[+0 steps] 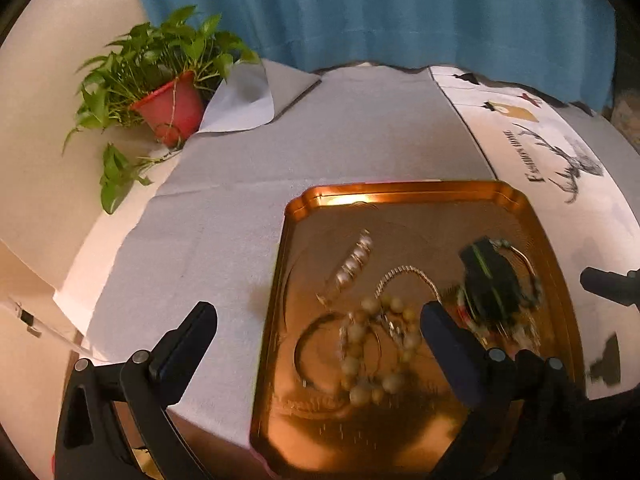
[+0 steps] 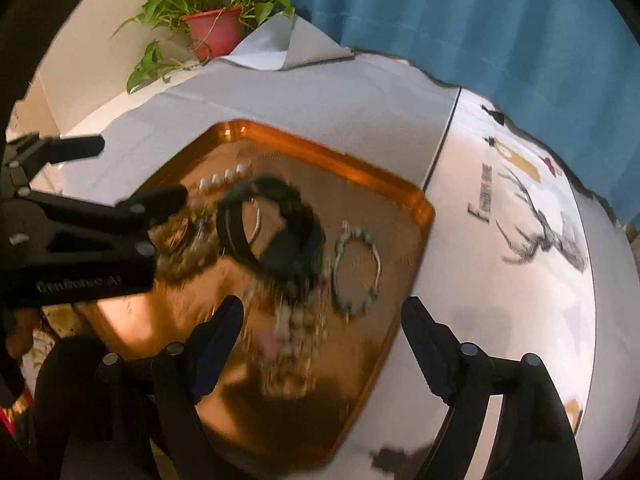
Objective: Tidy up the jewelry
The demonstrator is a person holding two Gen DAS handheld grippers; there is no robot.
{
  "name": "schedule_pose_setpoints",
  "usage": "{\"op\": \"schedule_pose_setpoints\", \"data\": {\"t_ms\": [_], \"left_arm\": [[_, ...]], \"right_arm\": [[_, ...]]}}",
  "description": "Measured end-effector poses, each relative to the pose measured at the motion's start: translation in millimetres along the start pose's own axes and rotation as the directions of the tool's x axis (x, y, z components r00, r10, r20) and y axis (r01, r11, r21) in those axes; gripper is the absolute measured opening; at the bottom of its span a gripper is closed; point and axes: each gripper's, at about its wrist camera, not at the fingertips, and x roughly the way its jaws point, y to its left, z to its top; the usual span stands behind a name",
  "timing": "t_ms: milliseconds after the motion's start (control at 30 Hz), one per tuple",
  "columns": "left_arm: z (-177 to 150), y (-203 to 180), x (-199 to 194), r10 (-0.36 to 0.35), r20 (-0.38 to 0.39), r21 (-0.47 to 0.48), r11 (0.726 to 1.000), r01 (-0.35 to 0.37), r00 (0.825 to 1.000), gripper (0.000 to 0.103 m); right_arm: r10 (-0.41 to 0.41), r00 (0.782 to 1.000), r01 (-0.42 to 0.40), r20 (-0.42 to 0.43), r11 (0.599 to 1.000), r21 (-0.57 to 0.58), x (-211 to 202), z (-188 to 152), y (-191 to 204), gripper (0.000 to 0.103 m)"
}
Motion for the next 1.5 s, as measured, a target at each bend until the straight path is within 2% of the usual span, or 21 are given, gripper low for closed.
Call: {"op": "schedule_pose_setpoints", "data": {"t_ms": [233,667,867,1100,1500], "left_arm": [[-30.6,7.1,-49.1,-0.034,0.038,-0.065,0.997,0.037,0.999,0.102],[-71.4,10.3,-104.0,-0.016,0.06,-0.113,0.993,0.022,0.998,0.103],[-81.8,7.6,-118.7,-0.009,0.065,-0.103,0.995,0.016,0.998,0.103],[-90.2,6.7,-130.4,-0.014,0.062,-0.119,0.993,0.021,0.998,0.103],[-102.0,-3.2,-151.5,0.002,0.076,-0.093,0.996,0.005,0.997,0.103]], "right_arm": [[-0.02,0.999,0.019,0.03,0.999,0.033,-40.8,-36.8,4.1,0.081],[-0.03,0.998,0.03,0.051,0.999,0.015,-89.9,-87.8,28.1,0.082],[-0.033,0.997,0.032,0.066,0.999,0.012,-106.4,-98.7,32.1,0.082],[-0.051,0.993,0.046,0.104,0.998,0.046,-124.4,-100.2,27.8,0.082],[-0.061,0.988,0.052,0.139,0.997,0.065,-143.6,-104.3,24.1,0.082]]}}
